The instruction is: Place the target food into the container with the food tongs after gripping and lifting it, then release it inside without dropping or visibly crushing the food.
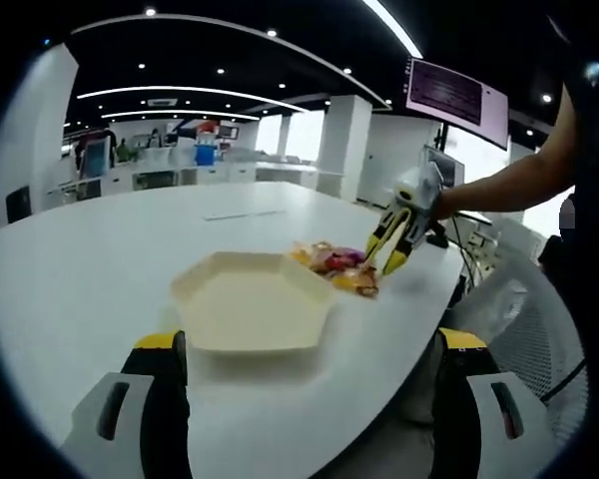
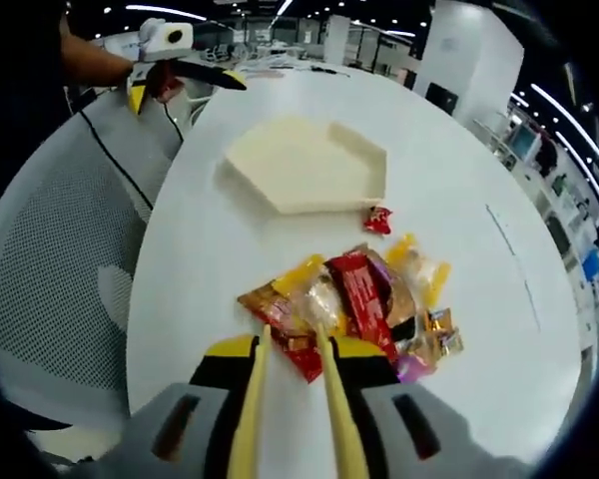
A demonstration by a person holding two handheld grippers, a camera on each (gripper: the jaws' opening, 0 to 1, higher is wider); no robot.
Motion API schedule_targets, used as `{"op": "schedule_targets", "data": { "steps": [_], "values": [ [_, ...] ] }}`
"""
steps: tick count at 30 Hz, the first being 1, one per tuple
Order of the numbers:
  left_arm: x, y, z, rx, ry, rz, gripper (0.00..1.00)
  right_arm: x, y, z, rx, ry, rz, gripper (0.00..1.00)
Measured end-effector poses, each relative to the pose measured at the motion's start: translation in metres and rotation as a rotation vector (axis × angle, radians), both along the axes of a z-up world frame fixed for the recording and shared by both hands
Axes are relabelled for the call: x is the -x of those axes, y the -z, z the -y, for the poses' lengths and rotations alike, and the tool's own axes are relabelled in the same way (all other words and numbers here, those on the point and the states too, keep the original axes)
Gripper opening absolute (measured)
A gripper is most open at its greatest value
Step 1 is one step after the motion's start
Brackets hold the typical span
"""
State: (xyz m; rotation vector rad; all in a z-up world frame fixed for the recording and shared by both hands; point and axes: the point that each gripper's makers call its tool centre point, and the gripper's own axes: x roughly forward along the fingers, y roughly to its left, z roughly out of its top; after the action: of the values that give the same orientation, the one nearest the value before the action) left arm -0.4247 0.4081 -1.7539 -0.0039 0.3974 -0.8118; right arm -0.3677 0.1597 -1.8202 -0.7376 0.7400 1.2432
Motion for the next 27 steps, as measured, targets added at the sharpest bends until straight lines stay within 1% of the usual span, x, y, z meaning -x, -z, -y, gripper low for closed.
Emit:
{"op": "schedule_targets", "data": {
  "steps": [3, 4, 9, 11, 15, 18, 21, 22, 24, 26, 27],
  "values": [
    [0.0, 0.0, 0.0, 0.0, -0.001, 0.0, 1.0, 0.004, 0.0, 0.002, 0.013, -0.024, 0.024, 0.28],
    [0.001, 0.0, 0.0, 0.0, 0.001, 0.0, 1.0, 0.003, 0.001, 0.003, 0.028, -0.047, 0.04, 0.28],
    [0.002, 0.001, 0.002, -0.005, 0.012, -0.004, 1.0, -0.006, 0.001, -0.002, 0.053, -0.086, 0.063, 0.28],
    [0.002, 0.001, 0.003, -0.006, 0.013, -0.005, 1.0, -0.01, 0.001, -0.004, 0.056, -0.095, 0.062, 0.28],
    [0.002, 0.002, 0.002, -0.008, 0.015, -0.009, 1.0, -0.011, 0.001, -0.007, 0.074, -0.112, 0.062, 0.28],
    [0.002, 0.003, 0.002, -0.01, 0.015, -0.009, 1.0, -0.003, 0.001, -0.005, 0.091, -0.099, 0.031, 0.28],
    [0.002, 0.003, 0.002, -0.009, 0.015, -0.009, 1.0, 0.004, -0.001, -0.003, 0.091, -0.095, 0.006, 0.27],
    [0.002, 0.003, 0.002, -0.008, 0.015, -0.009, 1.0, 0.006, -0.001, -0.001, 0.096, -0.104, 0.007, 0.27],
    [0.002, 0.003, 0.002, -0.009, 0.018, -0.009, 1.0, 0.003, -0.002, 0.0, 0.107, -0.137, 0.049, 0.27],
    [0.002, 0.003, 0.002, -0.009, 0.021, -0.011, 1.0, 0.003, -0.002, 0.0, 0.106, -0.139, 0.038, 0.27],
    [0.002, 0.003, 0.002, -0.011, 0.022, -0.011, 1.0, 0.001, -0.002, 0.0, 0.112, -0.15, 0.048, 0.27]
  ]
}}
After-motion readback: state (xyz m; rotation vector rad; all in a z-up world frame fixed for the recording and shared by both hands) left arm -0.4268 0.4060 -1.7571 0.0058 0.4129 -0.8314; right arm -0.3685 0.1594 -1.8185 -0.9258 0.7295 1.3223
